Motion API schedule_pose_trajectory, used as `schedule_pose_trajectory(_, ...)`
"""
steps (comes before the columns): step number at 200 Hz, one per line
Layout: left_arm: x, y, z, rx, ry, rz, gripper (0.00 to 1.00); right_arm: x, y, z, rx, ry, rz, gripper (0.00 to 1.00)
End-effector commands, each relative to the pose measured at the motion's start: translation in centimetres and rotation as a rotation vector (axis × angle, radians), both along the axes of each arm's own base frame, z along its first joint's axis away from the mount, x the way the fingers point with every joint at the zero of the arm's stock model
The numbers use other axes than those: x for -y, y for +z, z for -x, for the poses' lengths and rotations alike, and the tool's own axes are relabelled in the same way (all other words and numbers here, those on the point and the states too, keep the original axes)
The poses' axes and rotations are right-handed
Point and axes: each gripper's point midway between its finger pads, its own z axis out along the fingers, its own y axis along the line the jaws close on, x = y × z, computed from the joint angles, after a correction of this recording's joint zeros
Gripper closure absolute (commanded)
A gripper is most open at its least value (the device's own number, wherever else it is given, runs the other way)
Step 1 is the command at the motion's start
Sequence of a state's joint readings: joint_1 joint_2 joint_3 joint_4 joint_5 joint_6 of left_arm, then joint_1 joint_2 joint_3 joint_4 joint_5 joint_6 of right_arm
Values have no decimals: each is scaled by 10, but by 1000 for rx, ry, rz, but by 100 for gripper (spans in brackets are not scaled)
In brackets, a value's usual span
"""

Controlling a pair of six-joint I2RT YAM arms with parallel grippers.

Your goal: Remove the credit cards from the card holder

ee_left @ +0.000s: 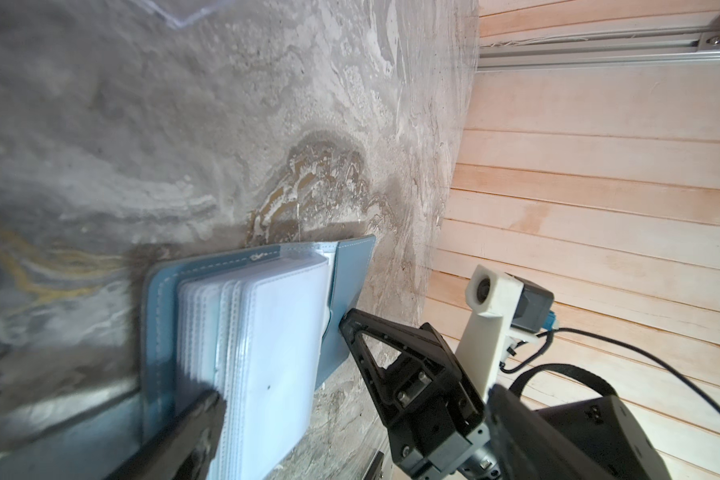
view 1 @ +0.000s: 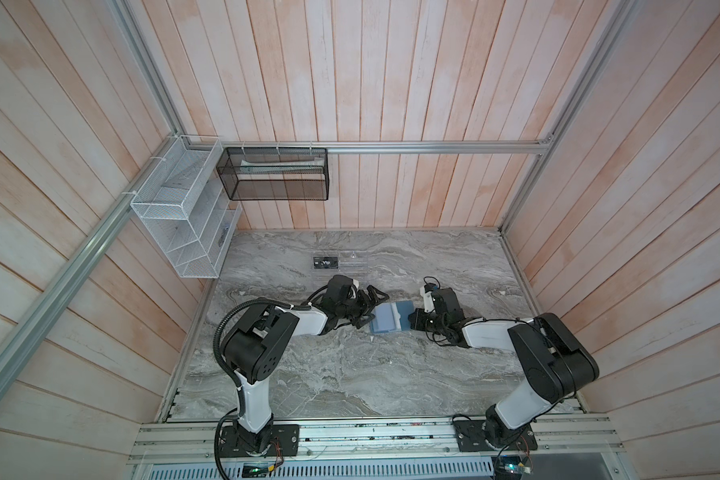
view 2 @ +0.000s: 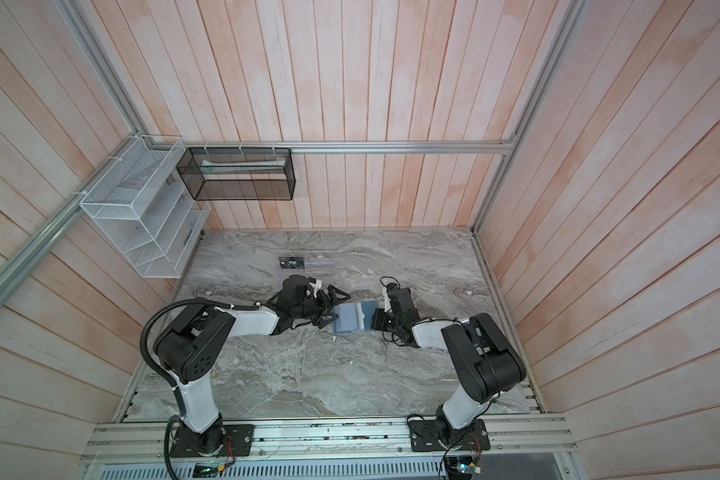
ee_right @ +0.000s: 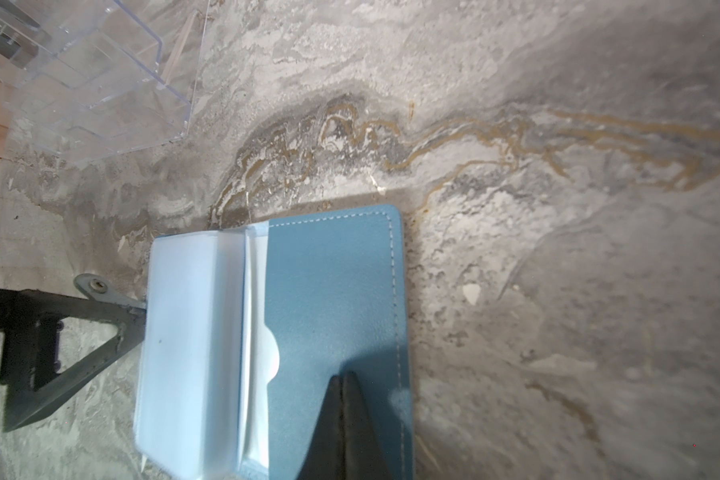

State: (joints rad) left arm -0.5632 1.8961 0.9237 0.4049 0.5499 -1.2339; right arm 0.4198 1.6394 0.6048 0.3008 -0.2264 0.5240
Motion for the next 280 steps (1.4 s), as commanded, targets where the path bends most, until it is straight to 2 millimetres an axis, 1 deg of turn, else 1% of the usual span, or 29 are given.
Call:
schedule_pose_trajectory(1, 2, -13, 5, -28, -15, -21, 0, 29, -48, 36, -182, -39, 115, 100)
schedule_pose_trajectory(14, 3, -9, 5, -24, -15, -13, 0, 26, -43, 35, -172, -34, 101, 100)
schedule_pose_trajectory(47, 7, -3, 7, -21, -24, 4, 0, 17, -23, 30, -120, -13, 52, 100)
schedule_pose_trajectory(66, 8, -7, 10, -41, -22, 20, 0, 7, -10, 27, -81, 9, 32, 100)
schedule_pose_trajectory(100, 8, -14, 13, -61, -16, 35, 0, -17, 12, 23, -22, 65, 15, 100)
schedule_pose_trajectory(131, 7, -19, 16, -82, -10, 44, 0, -31, 21, 20, -2, 89, -2, 100)
schedule_pose_trajectory(150, 7, -20, 17, -90, -7, 61, 0, -34, 19, 18, -10, 90, -13, 100)
schedule_pose_trajectory(163, 8, -20, 17, -95, -7, 66, 0, -38, 22, 16, -6, 93, -31, 100)
schedule_pose_trajectory(186, 10, -16, 17, -96, -10, 82, 0, -43, 27, 15, 0, 105, -61, 100)
schedule_pose_trajectory(204, 12, -13, 16, -93, -11, 92, 0, -46, 26, 15, -3, 116, -59, 100)
schedule_pose_trajectory(280, 19, -1, 18, -90, -24, 117, 0, -40, 9, 17, -41, 101, -31, 100)
